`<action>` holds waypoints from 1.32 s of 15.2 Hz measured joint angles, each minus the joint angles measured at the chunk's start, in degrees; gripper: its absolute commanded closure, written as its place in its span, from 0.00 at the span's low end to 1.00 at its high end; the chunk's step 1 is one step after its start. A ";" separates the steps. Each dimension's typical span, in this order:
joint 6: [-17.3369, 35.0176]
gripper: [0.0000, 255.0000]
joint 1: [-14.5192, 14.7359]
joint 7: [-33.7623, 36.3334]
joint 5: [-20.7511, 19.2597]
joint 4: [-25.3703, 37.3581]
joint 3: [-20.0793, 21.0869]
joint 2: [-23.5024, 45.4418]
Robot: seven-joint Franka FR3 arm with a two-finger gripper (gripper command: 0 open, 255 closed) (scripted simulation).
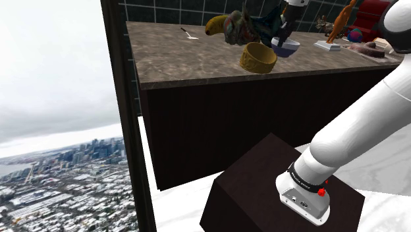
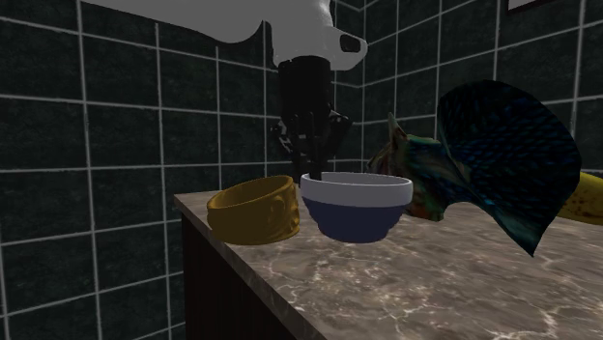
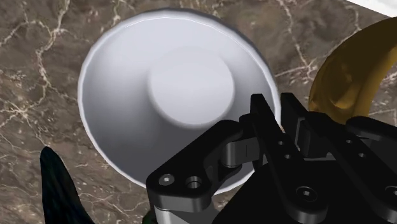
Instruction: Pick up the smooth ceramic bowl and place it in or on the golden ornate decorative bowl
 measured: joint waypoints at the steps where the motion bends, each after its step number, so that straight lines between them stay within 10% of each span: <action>1: -0.81 1.00 -0.03 -0.24 0.11 1.07 -0.08 0.26; 20: -17.17 1.00 -0.61 -3.36 3.11 24.36 -1.31 7.70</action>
